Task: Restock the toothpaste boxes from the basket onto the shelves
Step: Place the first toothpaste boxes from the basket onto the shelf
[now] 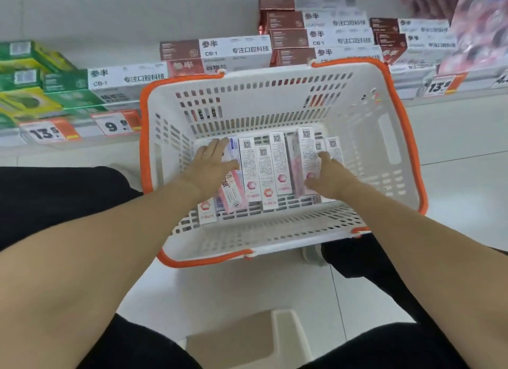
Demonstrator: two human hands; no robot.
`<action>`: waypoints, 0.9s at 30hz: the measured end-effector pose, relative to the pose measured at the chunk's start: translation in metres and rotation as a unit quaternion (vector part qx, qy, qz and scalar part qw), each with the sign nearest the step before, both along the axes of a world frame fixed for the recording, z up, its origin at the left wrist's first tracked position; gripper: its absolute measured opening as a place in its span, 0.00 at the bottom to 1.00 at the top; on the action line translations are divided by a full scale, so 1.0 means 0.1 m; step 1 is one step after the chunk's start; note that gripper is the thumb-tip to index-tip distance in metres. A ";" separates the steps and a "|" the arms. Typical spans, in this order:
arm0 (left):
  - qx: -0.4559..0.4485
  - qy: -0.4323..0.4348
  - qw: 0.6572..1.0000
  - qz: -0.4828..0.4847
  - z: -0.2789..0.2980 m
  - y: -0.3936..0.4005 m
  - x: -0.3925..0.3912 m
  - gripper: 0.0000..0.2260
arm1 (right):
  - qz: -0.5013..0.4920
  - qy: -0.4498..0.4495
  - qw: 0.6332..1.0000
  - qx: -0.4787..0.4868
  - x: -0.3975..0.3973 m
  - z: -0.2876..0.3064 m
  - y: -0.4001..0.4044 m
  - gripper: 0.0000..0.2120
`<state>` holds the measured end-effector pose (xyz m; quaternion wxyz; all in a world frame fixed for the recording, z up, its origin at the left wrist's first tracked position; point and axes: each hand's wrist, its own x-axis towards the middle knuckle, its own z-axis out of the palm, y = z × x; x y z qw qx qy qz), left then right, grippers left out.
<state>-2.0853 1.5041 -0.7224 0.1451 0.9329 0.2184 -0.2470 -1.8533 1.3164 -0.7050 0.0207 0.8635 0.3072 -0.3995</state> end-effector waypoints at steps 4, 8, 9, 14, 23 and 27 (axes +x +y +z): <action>0.019 -0.050 0.998 0.031 -0.04 0.09 -0.03 0.29 | -0.043 -0.002 0.999 0.000 -0.03 -0.06 -0.04 0.40; -0.127 -0.105 0.965 0.204 0.16 0.05 -0.03 0.26 | -0.080 0.009 0.996 0.032 -0.04 -0.11 -0.03 0.39; -0.152 -0.120 0.950 0.245 0.20 0.03 -0.02 0.26 | -0.093 0.014 0.995 0.038 -0.06 -0.12 -0.02 0.36; -0.205 -0.179 0.905 0.328 0.39 -0.05 0.03 0.27 | -0.121 0.050 0.991 0.022 -0.13 -0.09 0.09 0.42; -0.313 -0.160 0.859 0.372 0.85 -0.08 0.00 0.29 | -0.171 0.112 0.978 0.043 -0.08 0.16 0.17 0.20; -0.375 -0.160 0.820 0.402 1.13 -0.06 0.04 0.45 | -0.201 0.223 0.948 0.103 0.23 0.82 0.28 0.12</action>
